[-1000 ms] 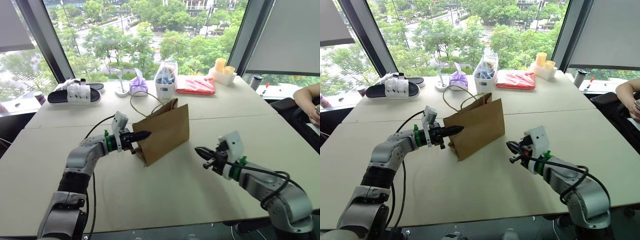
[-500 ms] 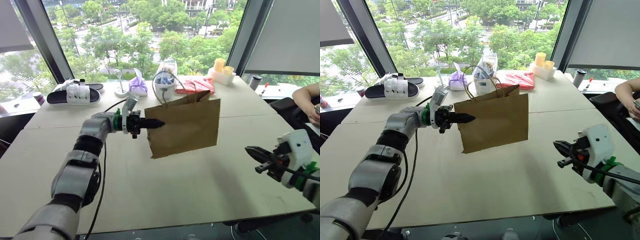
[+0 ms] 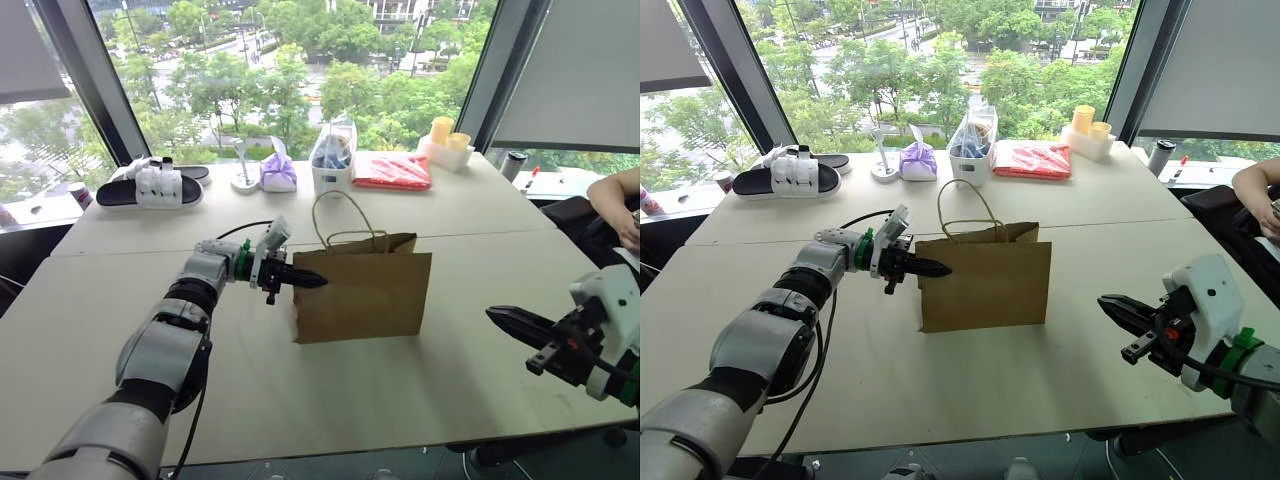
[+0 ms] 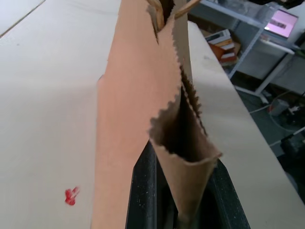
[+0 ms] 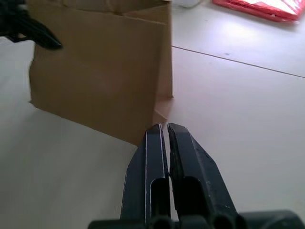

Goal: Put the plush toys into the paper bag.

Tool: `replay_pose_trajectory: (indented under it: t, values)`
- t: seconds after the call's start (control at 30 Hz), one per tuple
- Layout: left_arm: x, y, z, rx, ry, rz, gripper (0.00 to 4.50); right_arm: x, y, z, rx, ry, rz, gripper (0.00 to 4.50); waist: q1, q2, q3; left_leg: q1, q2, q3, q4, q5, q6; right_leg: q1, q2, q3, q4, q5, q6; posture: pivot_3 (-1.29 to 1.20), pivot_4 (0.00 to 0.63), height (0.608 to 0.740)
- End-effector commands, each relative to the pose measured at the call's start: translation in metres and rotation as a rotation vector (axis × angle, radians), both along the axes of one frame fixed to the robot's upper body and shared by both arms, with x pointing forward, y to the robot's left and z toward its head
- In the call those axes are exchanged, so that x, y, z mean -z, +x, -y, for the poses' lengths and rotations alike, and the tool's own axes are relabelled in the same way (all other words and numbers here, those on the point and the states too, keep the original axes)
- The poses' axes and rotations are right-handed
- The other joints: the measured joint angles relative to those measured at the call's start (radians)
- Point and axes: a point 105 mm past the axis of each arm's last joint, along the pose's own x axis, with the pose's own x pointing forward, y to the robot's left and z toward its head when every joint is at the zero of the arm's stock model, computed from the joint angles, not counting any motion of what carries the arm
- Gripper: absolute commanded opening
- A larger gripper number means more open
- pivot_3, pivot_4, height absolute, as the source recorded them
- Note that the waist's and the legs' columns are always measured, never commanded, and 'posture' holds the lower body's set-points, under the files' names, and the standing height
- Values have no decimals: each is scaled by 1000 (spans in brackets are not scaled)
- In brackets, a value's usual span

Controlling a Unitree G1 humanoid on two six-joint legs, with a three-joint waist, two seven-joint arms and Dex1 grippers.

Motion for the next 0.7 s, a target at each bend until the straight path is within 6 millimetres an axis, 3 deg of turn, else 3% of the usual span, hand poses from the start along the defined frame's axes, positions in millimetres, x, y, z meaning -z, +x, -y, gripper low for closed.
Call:
replay_pose_trajectory:
  t: [0.03, 0.23, 0.47, 0.7]
  values:
    - [-8, 6, 0, -31, 14, 67, 1379, -13, -2, -7, -43, -10, 45, 130, 0, 0, 0, 0, 0, 0, 0, 0, 0, 0, 0, 0, 0, 0, 0, 0, 150, 740]
    - [-15, 10, -8, -62, -2, 114, 4309, -15, 9, -9, -62, -26, 37, 130, 0, -1, 1, 0, 0, 0, 0, 0, 0, 0, 0, 0, 0, 0, 0, 0, 150, 740]
    - [-32, 16, -58, -233, -15, 168, 4460, -15, 16, -18, -132, -43, 27, 130, -7, -1, 1, 1, 1, 0, 0, 0, 0, 0, 0, 0, 1, 0, 0, 0, 150, 740]
    - [-27, -19, -86, -285, 4, 134, 4460, -11, 23, -21, -189, -66, -7, 130, -1, -1, 0, 0, 1, -1, 0, 0, 0, 0, 0, 0, 1, 0, 0, 0, 150, 740]
